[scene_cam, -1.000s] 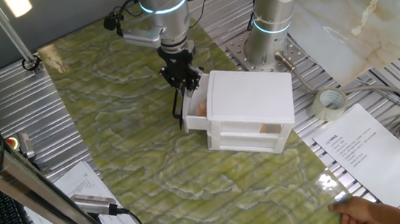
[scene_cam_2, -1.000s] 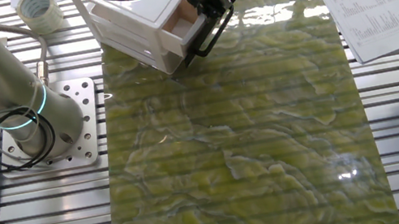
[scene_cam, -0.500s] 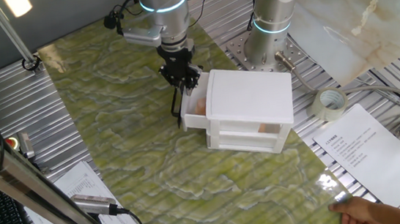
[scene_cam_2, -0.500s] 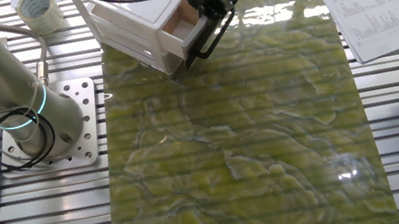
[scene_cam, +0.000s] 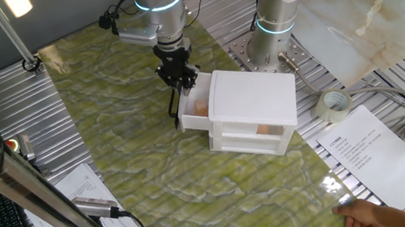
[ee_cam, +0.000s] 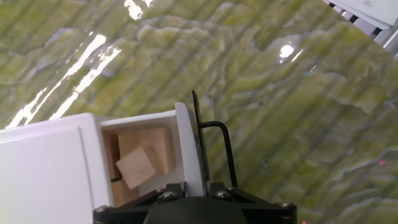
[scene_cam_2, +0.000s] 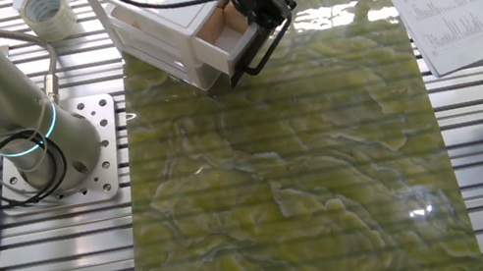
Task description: Take something out of a drawer
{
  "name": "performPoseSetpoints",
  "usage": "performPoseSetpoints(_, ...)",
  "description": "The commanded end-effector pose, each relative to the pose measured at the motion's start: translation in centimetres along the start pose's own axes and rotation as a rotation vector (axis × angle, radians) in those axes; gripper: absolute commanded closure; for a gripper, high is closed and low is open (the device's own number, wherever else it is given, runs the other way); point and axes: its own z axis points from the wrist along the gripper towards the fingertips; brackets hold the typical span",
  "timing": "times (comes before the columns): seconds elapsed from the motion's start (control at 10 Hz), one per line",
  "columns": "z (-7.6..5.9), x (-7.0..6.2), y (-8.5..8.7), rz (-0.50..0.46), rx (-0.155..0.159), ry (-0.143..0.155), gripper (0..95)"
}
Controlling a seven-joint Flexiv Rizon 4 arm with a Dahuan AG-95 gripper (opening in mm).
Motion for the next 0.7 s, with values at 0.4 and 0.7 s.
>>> performPoseSetpoints(0.4,-0.44,0.09,-0.88,-0.017,-0.003,0.007,95.0)
performPoseSetpoints(0.7,-0.36,0.24,-1.29,-0.033,-0.003,0.004,95.0)
